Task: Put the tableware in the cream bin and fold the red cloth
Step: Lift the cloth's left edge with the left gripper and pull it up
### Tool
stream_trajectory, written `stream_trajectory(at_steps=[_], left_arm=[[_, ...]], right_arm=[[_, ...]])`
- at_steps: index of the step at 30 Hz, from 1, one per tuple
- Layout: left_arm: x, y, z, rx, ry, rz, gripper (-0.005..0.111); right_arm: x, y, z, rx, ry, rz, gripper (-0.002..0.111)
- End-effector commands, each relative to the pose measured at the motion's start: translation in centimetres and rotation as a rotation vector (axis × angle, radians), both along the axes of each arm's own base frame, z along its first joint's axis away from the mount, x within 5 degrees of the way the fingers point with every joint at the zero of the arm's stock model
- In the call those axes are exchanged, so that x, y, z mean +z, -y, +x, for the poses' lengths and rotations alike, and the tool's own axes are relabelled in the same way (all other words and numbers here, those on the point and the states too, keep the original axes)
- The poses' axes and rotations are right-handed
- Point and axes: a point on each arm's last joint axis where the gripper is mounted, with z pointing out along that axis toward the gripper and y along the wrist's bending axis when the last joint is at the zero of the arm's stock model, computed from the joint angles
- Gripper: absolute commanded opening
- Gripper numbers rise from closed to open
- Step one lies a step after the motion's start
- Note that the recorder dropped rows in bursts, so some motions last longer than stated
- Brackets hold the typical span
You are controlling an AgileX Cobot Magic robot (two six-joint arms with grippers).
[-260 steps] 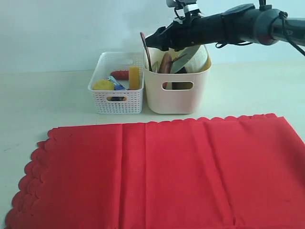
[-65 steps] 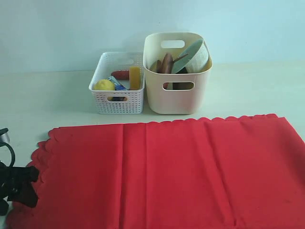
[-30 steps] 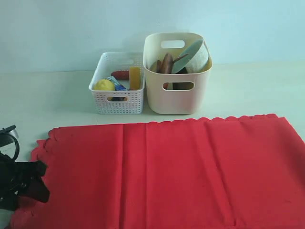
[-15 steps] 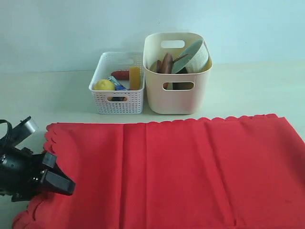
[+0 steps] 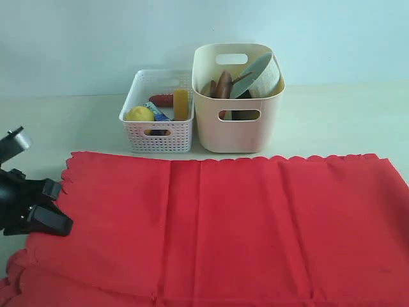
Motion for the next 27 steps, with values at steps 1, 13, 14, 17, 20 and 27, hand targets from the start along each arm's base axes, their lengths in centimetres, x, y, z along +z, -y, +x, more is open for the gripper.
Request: stream_trajectory(at_steps=[1, 13, 14, 17, 20, 27], left_arm=[[2.9, -1.8, -0.1, 0.063, 0.049, 0.008, 0.0], [7.3, -5.7, -2.0, 0.176, 0.111, 0.099, 0.0], [7.5, -5.7, -2.1, 0.185, 0.116, 0.096, 0.0], [7.9, -5.7, -2.3, 0.191, 0.136, 0.094, 0.0], [8.5, -5.6, -2.1, 0.194, 0.15, 0.079, 0.0], [9.5, -4.9, -1.9, 0.169, 0.173, -0.017, 0.0]], right_arm=[[-0.8, 0.1, 0.3, -0.022, 0.014, 0.003, 0.0], [-3.0, -1.0, 3.6, 0.001, -0.188, -0.013, 0.0], [-3.3, -1.2, 4.0, 0.013, -0.217, -0.022, 0.0], [-4.4, -2.1, 5.2, 0.058, -0.301, -0.073, 0.0], [-5.8, -2.8, 6.5, 0.092, -0.387, -0.118, 0.0], [-9.4, -3.8, 9.9, 0.118, -0.603, -0.227, 0.0]])
